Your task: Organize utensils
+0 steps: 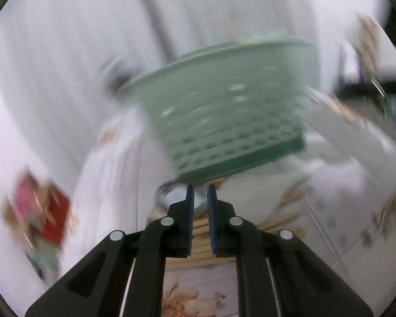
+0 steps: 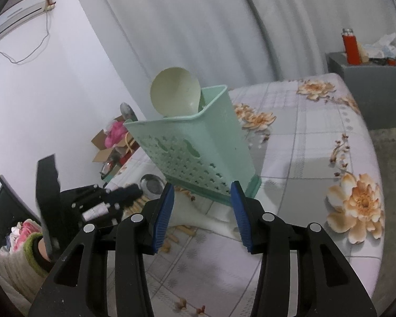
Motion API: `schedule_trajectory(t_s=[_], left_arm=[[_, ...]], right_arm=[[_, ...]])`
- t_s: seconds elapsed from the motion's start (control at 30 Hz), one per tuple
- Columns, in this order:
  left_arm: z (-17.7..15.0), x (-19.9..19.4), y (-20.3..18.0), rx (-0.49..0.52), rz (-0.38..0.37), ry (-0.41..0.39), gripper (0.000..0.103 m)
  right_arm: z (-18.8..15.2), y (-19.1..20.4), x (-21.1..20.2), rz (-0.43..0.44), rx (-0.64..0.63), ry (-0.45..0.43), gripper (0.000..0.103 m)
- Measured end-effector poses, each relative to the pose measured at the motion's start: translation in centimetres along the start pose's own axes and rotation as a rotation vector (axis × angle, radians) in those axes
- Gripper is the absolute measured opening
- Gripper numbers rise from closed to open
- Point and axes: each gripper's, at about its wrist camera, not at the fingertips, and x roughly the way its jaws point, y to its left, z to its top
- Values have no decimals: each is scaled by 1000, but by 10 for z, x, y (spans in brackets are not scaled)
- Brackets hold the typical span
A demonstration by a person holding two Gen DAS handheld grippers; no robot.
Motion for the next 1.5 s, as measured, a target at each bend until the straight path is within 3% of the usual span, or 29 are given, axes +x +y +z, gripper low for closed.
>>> schedule_trajectory(t_s=[0.13, 0.3, 0.47, 0.67, 0.9, 1.13, 1.5], left_arm=[[1, 20, 71, -364, -153, 73, 10], [0, 34, 117, -518, -300, 105, 17], [3, 34, 134, -609, -350, 101, 18], [-3, 10, 129, -578, -406, 49, 18], [-22, -28, 73, -510, -529, -14, 18], [-36, -6, 42, -545, -562, 37, 7], [-44, 8, 31, -576, -572, 56, 4]], right_arm=[[-3, 9, 6, 25, -23, 22, 44], [-5, 18, 12, 36, -44, 46, 45], [-6, 20, 16, 36, -53, 66, 47], [-5, 25, 40, 36, -106, 153, 52], [3, 23, 88, 79, -145, 307, 53], [0, 13, 116, 92, -105, 394, 53], [0, 5, 122, 205, -18, 449, 53]])
